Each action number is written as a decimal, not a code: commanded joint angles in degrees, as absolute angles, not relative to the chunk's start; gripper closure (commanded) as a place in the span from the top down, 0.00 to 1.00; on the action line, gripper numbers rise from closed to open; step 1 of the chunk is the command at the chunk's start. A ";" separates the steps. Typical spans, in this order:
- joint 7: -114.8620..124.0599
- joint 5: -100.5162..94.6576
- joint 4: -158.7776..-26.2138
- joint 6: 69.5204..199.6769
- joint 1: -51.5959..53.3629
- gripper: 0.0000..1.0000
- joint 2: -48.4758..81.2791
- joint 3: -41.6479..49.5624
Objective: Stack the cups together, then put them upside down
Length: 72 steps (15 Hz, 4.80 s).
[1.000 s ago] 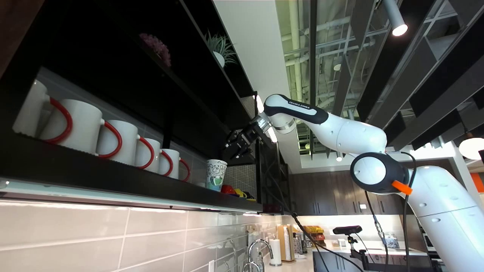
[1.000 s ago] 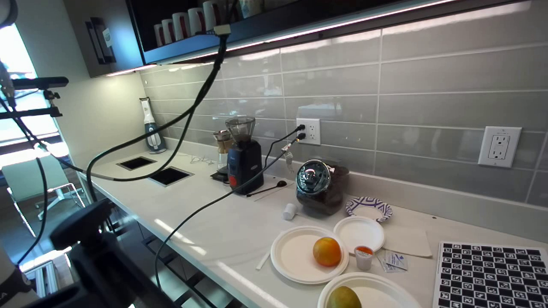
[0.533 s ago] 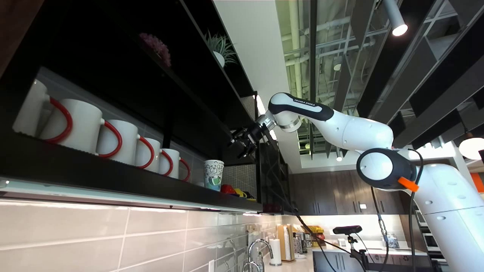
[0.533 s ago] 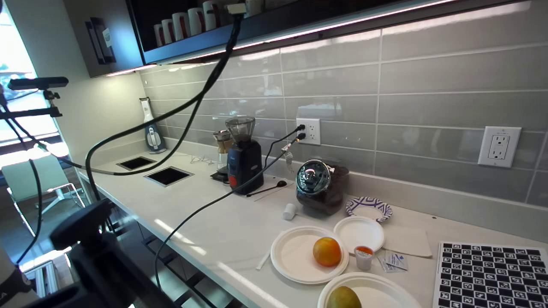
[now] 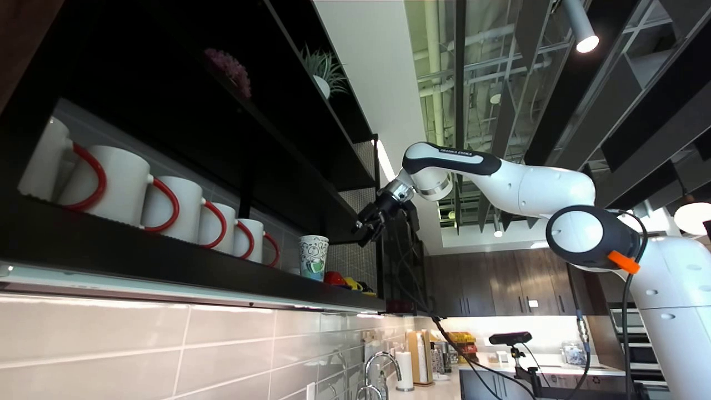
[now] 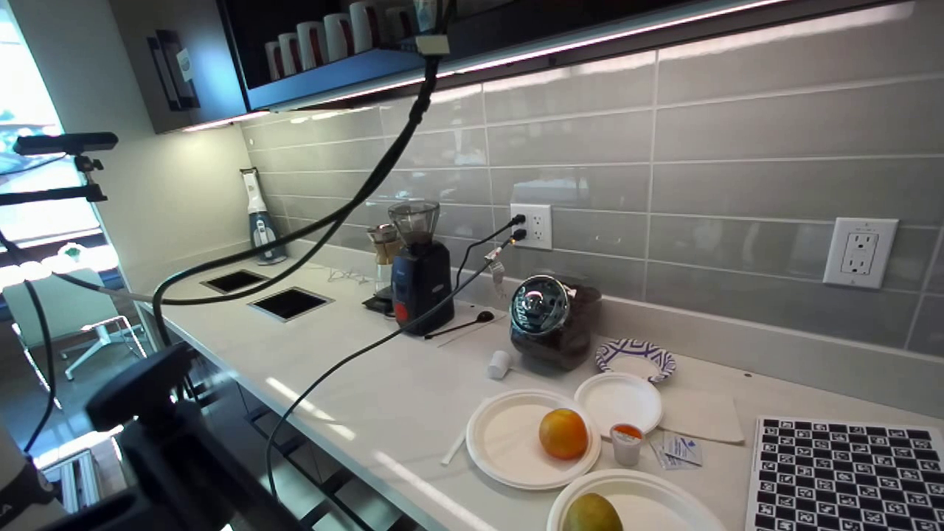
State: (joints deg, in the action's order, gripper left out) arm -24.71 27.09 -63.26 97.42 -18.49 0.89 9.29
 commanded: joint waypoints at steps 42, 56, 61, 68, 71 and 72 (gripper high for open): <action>-45.62 23.97 -75.96 109.79 -13.47 1.00 2.97 5.83; -53.64 36.50 -77.88 111.88 -14.04 0.85 4.27 5.91; -53.58 36.05 -77.09 112.40 -13.80 0.47 5.77 5.79; -52.55 31.51 -77.52 115.74 -12.75 0.38 4.42 5.68; -51.32 21.71 -80.18 121.43 -10.74 0.38 2.39 5.46; -50.66 18.09 -80.90 123.08 -10.12 0.38 1.90 5.39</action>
State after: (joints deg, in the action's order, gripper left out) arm -52.04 26.46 -76.78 117.81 -12.00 4.97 5.80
